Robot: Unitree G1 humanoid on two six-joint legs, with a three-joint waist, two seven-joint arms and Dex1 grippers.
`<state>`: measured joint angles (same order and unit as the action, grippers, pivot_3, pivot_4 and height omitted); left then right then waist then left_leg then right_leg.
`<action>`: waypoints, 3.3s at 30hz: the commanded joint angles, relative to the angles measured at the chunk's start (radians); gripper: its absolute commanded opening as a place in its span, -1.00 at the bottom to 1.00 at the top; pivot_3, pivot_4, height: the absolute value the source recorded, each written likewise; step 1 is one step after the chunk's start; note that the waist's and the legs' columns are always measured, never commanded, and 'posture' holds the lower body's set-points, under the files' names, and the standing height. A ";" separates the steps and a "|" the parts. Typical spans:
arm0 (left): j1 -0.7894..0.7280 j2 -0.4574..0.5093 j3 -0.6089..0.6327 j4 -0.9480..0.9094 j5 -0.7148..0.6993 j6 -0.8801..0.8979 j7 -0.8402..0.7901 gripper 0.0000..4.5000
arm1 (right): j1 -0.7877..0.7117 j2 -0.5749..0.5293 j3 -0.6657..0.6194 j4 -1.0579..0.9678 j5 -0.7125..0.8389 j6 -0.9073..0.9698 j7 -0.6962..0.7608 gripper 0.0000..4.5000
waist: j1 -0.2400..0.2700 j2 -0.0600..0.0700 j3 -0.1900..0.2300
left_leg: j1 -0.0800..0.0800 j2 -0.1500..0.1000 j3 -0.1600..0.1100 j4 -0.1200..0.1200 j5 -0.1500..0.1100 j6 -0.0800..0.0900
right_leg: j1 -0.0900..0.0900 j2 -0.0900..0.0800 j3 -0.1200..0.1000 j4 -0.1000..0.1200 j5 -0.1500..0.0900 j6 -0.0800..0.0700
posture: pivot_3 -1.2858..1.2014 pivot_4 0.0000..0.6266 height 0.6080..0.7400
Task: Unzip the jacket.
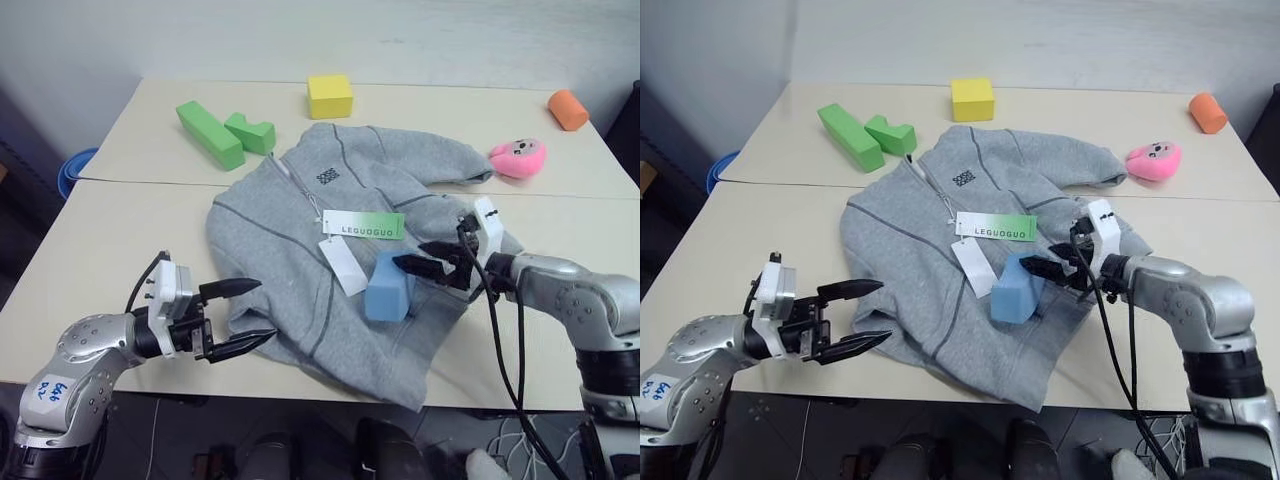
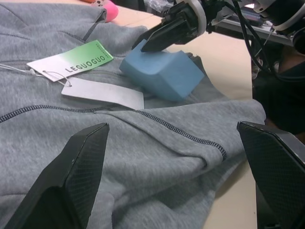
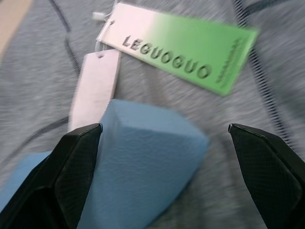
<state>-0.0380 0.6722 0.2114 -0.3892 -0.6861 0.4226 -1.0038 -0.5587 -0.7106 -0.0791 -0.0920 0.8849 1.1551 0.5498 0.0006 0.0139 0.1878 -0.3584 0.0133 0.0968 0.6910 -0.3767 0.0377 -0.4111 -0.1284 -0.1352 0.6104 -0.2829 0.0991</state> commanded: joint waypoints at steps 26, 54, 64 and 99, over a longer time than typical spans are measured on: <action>-0.050 -0.074 -0.074 0.038 0.036 -0.088 -0.001 1.00 | 0.224 -0.415 -0.525 0.368 -0.186 -0.263 0.150 0.13 | 0.025 -0.002 -0.001 | -0.009 -0.003 -0.001 0.009 0.002 0.004 | -0.002 0.000 0.000 -0.002 0.004 0.007 | 0.03 -0.52 1.00; -0.276 0.130 0.017 0.676 0.402 -0.626 -0.041 1.00 | 0.434 -0.221 -0.230 -0.170 -0.304 -0.958 0.409 0.98 | 0.001 0.002 0.000 | 0.002 0.001 0.008 0.005 0.001 0.001 | 0.001 -0.001 0.002 0.000 0.004 0.007 | 0.03 -0.52 1.00; -0.515 0.103 -0.186 1.063 0.610 -1.044 -0.125 1.00 | 0.514 -0.077 0.151 -0.435 -0.418 -0.881 0.383 0.98 | 0.024 -0.002 0.000 | 0.001 -0.003 0.008 0.008 -0.002 0.006 | 0.000 -0.001 0.000 0.001 0.004 0.007 | 0.03 -0.52 1.00; -0.018 0.207 -0.326 0.078 -0.081 0.089 -0.335 -0.97 | 0.775 -0.362 -0.239 0.012 -0.573 -1.111 0.638 -1.00 | 0.002 -0.010 -0.002 | 0.007 -0.001 0.004 0.011 -0.006 0.011 | 0.014 -0.005 0.006 -0.008 0.006 0.011 | 0.03 -0.52 1.00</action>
<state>-0.0785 0.8602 -0.1686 -0.2483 -0.6855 0.4089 -1.3759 0.2192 -1.0230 -0.2125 -0.2456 0.3932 0.0779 1.2021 0.0022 0.0036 0.1854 -0.3508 0.0130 0.0968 0.7028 -0.3826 0.0475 -0.3941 -0.1339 -0.1300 0.6000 -0.2771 0.1097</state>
